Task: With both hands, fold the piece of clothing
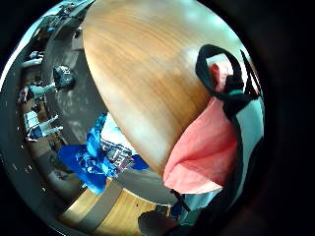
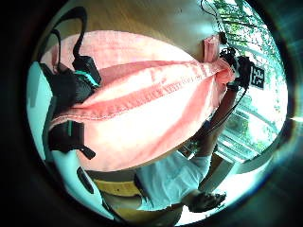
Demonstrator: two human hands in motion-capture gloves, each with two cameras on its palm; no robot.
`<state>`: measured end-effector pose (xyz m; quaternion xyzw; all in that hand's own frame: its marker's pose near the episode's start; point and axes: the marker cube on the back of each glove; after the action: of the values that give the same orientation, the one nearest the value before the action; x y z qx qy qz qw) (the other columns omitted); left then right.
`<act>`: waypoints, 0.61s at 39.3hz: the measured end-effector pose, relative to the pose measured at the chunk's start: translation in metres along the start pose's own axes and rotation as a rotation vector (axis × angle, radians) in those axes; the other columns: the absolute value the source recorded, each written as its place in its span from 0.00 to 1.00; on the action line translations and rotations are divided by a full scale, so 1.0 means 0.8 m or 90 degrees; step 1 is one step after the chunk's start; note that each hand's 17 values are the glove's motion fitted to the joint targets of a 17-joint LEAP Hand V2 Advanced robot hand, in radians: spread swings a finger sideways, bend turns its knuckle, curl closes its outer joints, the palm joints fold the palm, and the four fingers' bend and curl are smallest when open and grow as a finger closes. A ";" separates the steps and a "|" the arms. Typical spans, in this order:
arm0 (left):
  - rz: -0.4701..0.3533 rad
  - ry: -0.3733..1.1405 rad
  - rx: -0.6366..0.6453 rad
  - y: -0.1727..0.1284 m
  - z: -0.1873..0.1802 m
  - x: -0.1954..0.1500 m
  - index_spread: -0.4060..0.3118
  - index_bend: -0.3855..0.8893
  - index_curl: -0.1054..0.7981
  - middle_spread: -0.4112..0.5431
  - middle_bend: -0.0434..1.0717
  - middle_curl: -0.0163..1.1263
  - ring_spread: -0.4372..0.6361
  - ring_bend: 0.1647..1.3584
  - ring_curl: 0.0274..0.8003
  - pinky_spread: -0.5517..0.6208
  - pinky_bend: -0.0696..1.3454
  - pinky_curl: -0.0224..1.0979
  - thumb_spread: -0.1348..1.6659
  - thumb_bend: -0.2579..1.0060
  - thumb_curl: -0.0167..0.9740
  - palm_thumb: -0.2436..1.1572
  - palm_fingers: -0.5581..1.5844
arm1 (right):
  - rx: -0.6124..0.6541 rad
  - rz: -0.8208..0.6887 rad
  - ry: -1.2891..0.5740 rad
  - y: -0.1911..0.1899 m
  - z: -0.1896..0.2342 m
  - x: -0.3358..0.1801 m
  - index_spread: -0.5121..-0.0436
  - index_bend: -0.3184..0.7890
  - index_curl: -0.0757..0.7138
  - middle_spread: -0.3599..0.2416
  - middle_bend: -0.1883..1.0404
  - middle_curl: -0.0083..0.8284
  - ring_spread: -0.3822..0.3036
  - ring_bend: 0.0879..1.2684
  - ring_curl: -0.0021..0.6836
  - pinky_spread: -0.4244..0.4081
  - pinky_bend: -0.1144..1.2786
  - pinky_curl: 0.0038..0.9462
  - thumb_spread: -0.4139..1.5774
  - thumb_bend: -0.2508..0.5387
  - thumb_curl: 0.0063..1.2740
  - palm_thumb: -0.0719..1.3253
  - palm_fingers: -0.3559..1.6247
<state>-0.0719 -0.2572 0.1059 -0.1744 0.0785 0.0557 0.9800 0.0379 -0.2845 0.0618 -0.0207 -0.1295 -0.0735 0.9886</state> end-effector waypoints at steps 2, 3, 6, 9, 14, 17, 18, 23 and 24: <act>-0.013 -0.003 0.057 0.010 -0.007 0.002 0.09 0.45 0.60 0.04 0.41 0.44 0.01 0.49 0.53 0.19 0.30 0.38 0.67 0.20 0.44 0.81 0.87 | 0.041 0.022 -0.028 0.011 -0.013 0.004 0.44 0.48 0.61 0.15 0.63 0.60 0.22 0.67 0.73 0.05 0.46 0.42 0.71 0.31 0.28 0.70 0.91; -0.021 -0.010 0.094 0.017 -0.011 0.003 0.10 0.44 0.60 0.05 0.42 0.44 0.02 0.49 0.53 0.20 0.30 0.38 0.67 0.20 0.44 0.81 0.85 | 0.067 0.039 -0.043 0.019 -0.019 0.008 0.45 0.48 0.61 0.13 0.61 0.59 0.22 0.63 0.71 0.06 0.47 0.42 0.71 0.30 0.28 0.70 0.88; -0.043 -0.047 0.218 0.043 -0.022 0.007 0.13 0.42 0.60 0.07 0.38 0.44 0.04 0.44 0.51 0.23 0.30 0.39 0.67 0.19 0.44 0.81 0.77 | 0.139 0.094 -0.073 0.049 -0.031 0.030 0.45 0.51 0.63 0.17 0.52 0.56 0.21 0.55 0.67 0.15 0.45 0.41 0.72 0.30 0.29 0.70 0.74; -0.057 -0.078 0.319 0.068 -0.020 0.011 0.16 0.40 0.58 0.09 0.34 0.43 0.06 0.40 0.50 0.26 0.29 0.40 0.67 0.18 0.44 0.80 0.73 | 0.197 0.150 -0.048 0.096 -0.042 0.051 0.43 0.52 0.64 0.19 0.48 0.54 0.21 0.46 0.63 0.24 0.42 0.40 0.73 0.30 0.30 0.70 0.70; -0.056 -0.084 0.354 0.112 0.007 0.023 0.20 0.43 0.59 0.12 0.34 0.44 0.11 0.31 0.48 0.35 0.23 0.40 0.68 0.17 0.42 0.75 0.66 | 0.256 0.290 0.037 0.178 -0.039 0.085 0.42 0.50 0.66 0.21 0.42 0.52 0.24 0.35 0.59 0.40 0.37 0.40 0.74 0.29 0.30 0.69 0.62; -0.052 -0.077 0.327 0.125 0.033 0.032 0.22 0.43 0.59 0.13 0.31 0.43 0.14 0.28 0.46 0.40 0.20 0.39 0.68 0.17 0.42 0.72 0.65 | 0.259 0.392 0.069 0.225 -0.034 0.097 0.43 0.45 0.65 0.23 0.39 0.51 0.26 0.31 0.56 0.45 0.37 0.38 0.75 0.28 0.30 0.67 0.62; -0.054 -0.079 0.318 0.126 0.041 0.034 0.22 0.43 0.59 0.14 0.31 0.43 0.15 0.27 0.45 0.41 0.19 0.38 0.68 0.17 0.41 0.71 0.65 | 0.252 0.424 0.077 0.237 -0.031 0.100 0.42 0.42 0.63 0.24 0.38 0.50 0.26 0.30 0.55 0.44 0.39 0.39 0.76 0.28 0.30 0.66 0.63; -0.073 -0.113 0.262 0.120 0.071 0.038 0.25 0.43 0.59 0.17 0.28 0.42 0.24 0.22 0.44 0.48 0.17 0.38 0.72 0.17 0.38 0.63 0.61 | 0.180 0.518 0.071 0.263 -0.014 0.109 0.46 0.26 0.48 0.33 0.32 0.49 0.31 0.40 0.56 0.30 0.54 0.41 0.79 0.23 0.27 0.52 0.73; -0.074 -0.118 0.247 0.117 0.077 0.038 0.27 0.43 0.58 0.22 0.19 0.40 0.28 0.21 0.43 0.50 0.20 0.38 0.74 0.15 0.36 0.59 0.56 | 0.164 0.530 0.063 0.263 -0.009 0.109 0.48 0.21 0.45 0.35 0.33 0.49 0.30 0.44 0.59 0.27 0.58 0.43 0.79 0.22 0.27 0.48 0.75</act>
<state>-0.0465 -0.1459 0.1262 0.0190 -0.0128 -0.0010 0.9997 0.1549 -0.0891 0.0730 0.0558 -0.0709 0.3469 0.9336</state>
